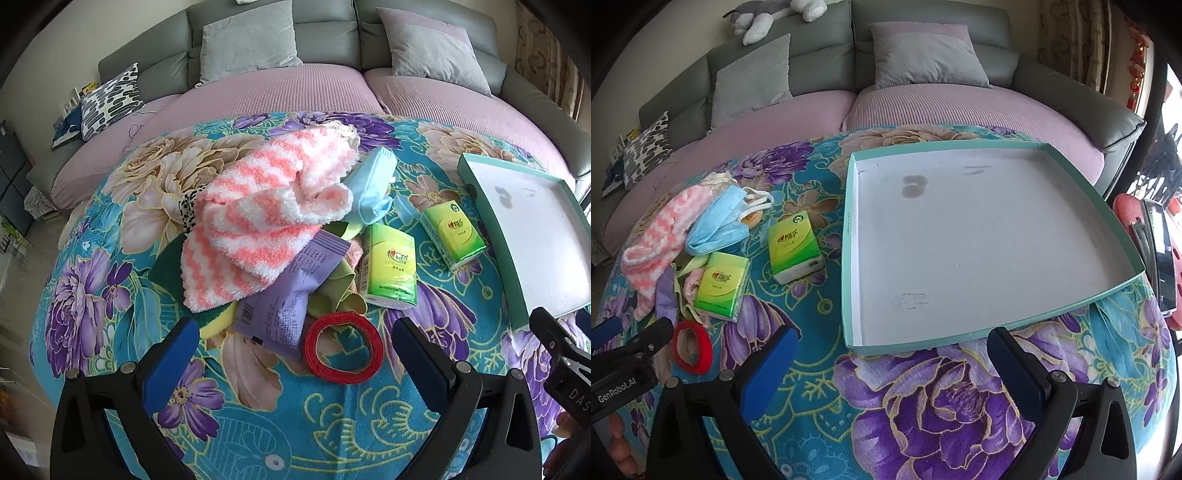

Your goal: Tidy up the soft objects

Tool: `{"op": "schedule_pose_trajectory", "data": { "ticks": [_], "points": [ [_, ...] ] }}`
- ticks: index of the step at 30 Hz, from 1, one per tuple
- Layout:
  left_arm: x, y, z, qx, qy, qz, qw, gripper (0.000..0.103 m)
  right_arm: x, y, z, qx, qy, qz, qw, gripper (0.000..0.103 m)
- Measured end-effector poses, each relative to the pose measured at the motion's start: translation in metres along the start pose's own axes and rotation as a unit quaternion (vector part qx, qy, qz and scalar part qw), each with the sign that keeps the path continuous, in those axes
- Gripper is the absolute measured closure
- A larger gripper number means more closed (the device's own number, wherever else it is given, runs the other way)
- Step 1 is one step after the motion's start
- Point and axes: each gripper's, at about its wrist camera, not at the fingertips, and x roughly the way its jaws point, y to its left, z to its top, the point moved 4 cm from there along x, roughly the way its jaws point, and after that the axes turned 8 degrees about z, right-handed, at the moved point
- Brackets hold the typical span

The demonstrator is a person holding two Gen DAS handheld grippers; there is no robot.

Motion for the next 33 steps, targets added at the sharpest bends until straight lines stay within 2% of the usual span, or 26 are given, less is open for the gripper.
{"op": "schedule_pose_trajectory", "data": {
  "ticks": [33],
  "points": [
    [-0.0006, -0.0012, 0.0032, 0.001, -0.001, 0.016, 0.9999, 0.000, 0.0044, -0.0018, -0.0013, 0.000, 0.006, -0.005, 1.000, 0.000]
  ]
}}
